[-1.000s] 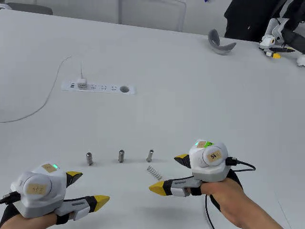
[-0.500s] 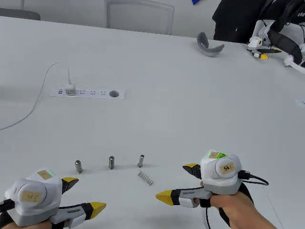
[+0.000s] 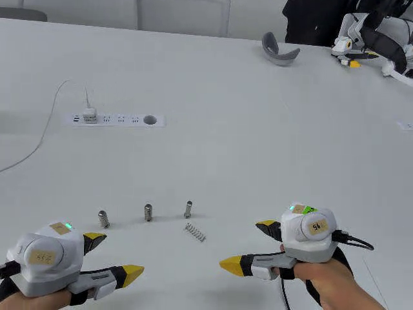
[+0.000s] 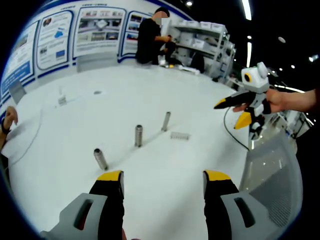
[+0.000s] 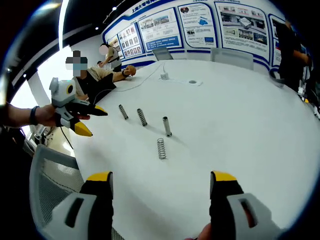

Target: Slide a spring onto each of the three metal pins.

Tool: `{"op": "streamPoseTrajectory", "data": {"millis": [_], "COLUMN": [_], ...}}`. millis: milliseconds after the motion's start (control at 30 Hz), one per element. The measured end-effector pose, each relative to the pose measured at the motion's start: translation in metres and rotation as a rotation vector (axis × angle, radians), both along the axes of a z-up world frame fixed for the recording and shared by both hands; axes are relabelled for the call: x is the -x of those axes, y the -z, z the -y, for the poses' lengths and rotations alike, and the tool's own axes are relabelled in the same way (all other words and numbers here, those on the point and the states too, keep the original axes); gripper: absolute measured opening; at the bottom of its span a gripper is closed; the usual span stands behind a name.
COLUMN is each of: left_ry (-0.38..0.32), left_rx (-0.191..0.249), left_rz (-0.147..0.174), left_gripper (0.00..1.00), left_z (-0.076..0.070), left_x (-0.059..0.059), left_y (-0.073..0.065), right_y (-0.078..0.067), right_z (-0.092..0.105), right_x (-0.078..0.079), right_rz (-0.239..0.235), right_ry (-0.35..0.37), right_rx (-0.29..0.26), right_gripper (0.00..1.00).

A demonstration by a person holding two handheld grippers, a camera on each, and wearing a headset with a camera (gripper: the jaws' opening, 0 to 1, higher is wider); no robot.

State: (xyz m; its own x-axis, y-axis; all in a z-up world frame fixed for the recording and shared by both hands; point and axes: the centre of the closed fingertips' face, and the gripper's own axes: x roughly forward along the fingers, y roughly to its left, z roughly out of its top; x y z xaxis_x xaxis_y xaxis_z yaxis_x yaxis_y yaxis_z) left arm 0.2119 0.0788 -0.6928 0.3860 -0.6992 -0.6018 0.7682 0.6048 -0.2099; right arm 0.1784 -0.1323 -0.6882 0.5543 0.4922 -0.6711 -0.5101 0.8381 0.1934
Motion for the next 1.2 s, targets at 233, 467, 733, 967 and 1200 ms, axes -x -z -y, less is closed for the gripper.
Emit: {"op": "streamPoseTrajectory", "data": {"millis": [233,467,733,967,1200], "left_ry": [0.021,0.074,0.140,0.204,0.254], "left_rx": [-0.004,-0.017,-0.032,-0.054,-0.056], "left_rz": [0.000,0.006,0.012,0.027,0.036], "left_gripper": [0.65,0.65,0.65,0.65,0.65], "left_z": [0.010,0.019,0.033,0.047,0.064], "left_x": [0.003,0.005,0.011,0.016,0.020], "left_y": [-0.002,0.000,0.000,0.001,0.000], "right_y": [0.004,0.004,0.007,0.007,0.006], "right_z": [0.005,0.006,0.003,-0.002,-0.003], "right_x": [0.004,0.006,0.008,0.010,0.009], "right_rz": [-0.007,-0.009,-0.013,-0.012,-0.006], "right_ry": [0.017,0.023,0.013,0.005,0.003], "right_rx": [-0.009,-0.016,-0.019,-0.030,-0.036], "right_gripper": [0.81,0.81,0.81,0.81,0.81]}}
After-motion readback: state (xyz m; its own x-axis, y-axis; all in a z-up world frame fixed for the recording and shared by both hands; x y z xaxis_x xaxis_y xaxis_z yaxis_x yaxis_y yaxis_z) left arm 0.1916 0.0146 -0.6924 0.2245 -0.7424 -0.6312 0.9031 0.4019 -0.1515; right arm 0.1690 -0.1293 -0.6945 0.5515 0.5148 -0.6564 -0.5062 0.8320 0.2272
